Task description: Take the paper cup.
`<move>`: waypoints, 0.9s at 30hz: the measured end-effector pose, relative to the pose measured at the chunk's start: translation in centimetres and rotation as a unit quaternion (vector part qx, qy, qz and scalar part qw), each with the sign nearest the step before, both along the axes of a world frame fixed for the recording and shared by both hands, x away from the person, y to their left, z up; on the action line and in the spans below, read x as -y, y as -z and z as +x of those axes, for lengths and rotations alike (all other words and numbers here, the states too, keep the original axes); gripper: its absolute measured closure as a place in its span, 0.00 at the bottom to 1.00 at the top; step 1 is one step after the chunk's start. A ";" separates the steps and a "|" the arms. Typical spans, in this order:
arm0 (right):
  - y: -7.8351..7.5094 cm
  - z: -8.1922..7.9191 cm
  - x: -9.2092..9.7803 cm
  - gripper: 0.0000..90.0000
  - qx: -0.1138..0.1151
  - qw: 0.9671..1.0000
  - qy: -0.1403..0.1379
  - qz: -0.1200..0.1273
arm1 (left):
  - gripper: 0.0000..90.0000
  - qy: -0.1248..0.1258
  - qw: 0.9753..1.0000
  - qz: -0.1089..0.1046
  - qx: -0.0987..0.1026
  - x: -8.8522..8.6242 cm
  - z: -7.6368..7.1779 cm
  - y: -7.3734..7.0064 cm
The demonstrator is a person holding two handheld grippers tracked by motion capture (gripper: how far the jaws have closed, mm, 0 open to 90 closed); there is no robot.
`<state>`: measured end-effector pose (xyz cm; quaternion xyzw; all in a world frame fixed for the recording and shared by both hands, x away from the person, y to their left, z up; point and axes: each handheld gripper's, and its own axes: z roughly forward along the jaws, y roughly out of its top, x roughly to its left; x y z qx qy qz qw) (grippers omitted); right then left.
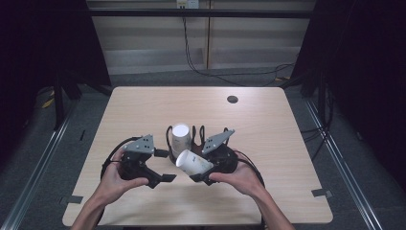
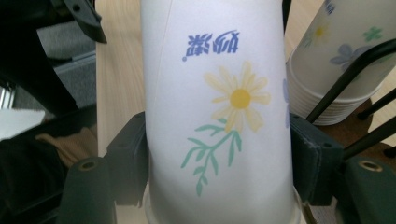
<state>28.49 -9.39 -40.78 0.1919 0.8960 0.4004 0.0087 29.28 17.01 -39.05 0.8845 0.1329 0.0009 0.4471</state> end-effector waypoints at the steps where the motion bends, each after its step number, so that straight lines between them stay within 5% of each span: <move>1: 0.2 0.2 -0.2 0.35 -0.005 1.000 -0.004 -0.005 | 0.19 0.003 1.000 0.001 0.003 0.1 0.0 0.1; 12: 0.0 0.3 -0.6 0.35 -0.008 0.999 -0.021 -0.039 | 0.26 0.011 1.000 0.009 0.012 0.6 0.1 0.7; 16: -0.2 0.1 -0.7 0.35 0.001 0.996 -0.028 -0.080 | 0.26 0.016 1.000 0.014 0.012 0.8 0.0 0.7; 27: 0.4 0.0 -0.8 0.35 -0.011 0.994 -0.038 -0.104 | 0.26 0.034 0.999 0.041 0.001 1.5 0.1 1.5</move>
